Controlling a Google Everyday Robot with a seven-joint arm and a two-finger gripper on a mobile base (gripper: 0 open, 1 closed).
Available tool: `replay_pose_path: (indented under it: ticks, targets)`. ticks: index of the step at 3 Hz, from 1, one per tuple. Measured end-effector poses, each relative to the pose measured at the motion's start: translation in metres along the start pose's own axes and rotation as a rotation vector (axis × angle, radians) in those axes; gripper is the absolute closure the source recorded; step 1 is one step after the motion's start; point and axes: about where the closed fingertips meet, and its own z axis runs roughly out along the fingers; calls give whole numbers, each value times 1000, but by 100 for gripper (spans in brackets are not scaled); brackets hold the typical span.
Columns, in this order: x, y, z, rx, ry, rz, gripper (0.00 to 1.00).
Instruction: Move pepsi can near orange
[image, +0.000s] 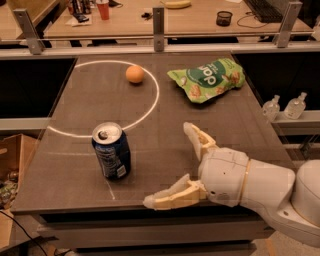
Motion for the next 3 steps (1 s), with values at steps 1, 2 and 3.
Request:
replay_pose_path:
  ticks: [1,2,3]
  targets:
    - [-2,7,30,-16,-46,2,0]
    - [-5,12,32,-12,-50,-4,0]
    - [-7,21,54,-41,-85,1,0]
